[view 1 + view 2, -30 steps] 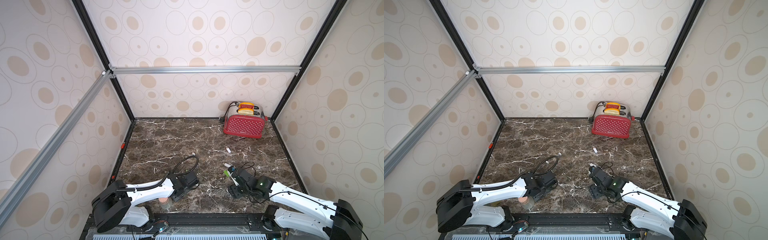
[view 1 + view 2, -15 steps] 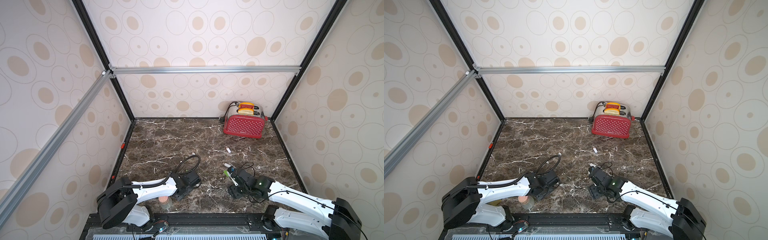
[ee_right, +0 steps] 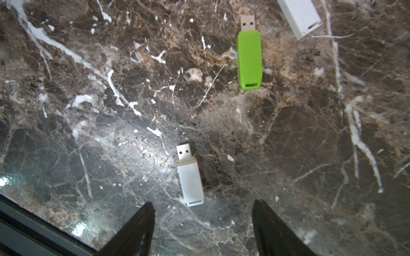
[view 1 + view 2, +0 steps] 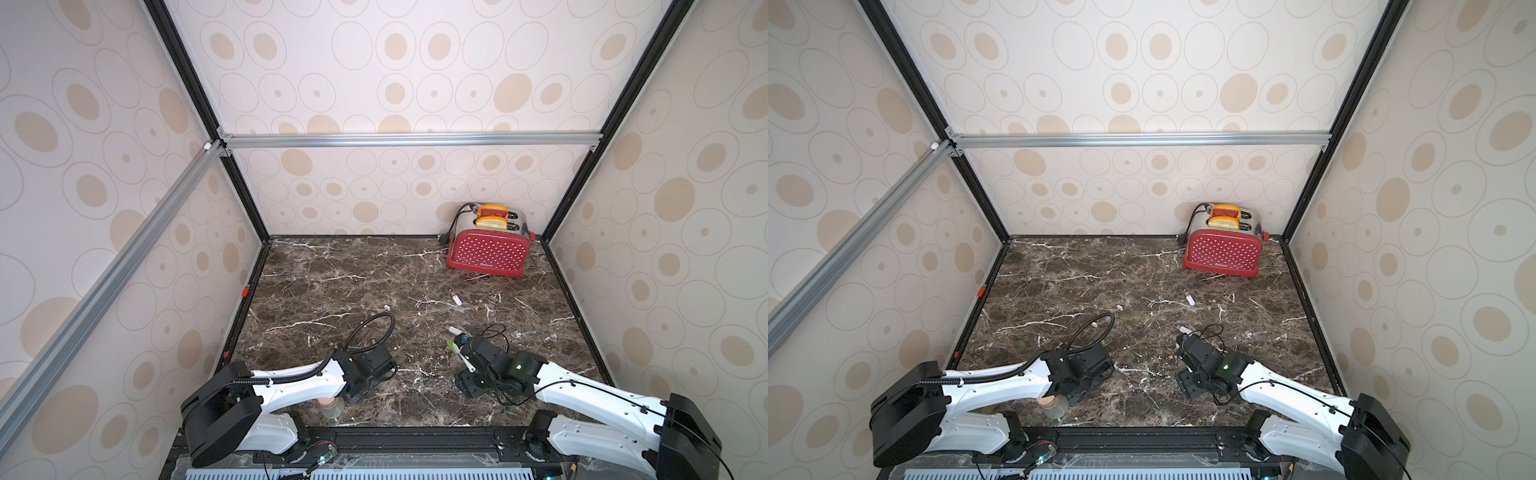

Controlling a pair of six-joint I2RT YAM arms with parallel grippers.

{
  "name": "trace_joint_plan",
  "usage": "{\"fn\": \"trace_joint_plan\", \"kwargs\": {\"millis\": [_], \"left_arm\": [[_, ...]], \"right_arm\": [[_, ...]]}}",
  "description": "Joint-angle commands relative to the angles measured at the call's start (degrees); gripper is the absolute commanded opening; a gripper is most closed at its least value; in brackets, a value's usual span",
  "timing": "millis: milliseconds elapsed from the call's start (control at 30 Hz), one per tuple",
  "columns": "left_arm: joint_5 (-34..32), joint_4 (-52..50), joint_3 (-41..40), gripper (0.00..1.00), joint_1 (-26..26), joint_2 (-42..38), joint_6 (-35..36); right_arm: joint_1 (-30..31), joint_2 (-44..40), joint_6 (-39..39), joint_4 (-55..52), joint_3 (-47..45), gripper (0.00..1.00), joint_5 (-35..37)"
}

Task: Close the usb drive cover
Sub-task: Pick up the cover from the center of the board.

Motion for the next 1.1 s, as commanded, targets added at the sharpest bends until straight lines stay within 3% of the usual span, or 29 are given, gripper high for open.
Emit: {"fn": "trace_joint_plan", "kwargs": {"millis": [0,200,1067], "left_arm": [[-0.1,-0.9,0.0,0.42,0.6,2.6,-0.5],[0.8,-1.0,2.2,0.40,0.6,5.3,0.6],[-0.2,-2.0,0.9,0.20,1.2,1.9,1.2]], "right_arm": [[0.7,0.2,-0.3,-0.4,0.1,0.74,0.0],[0.7,0.0,-0.3,-0.4,0.0,0.74,-0.1],[1.0,1.0,-0.5,0.1,0.1,0.74,-0.2]]}}
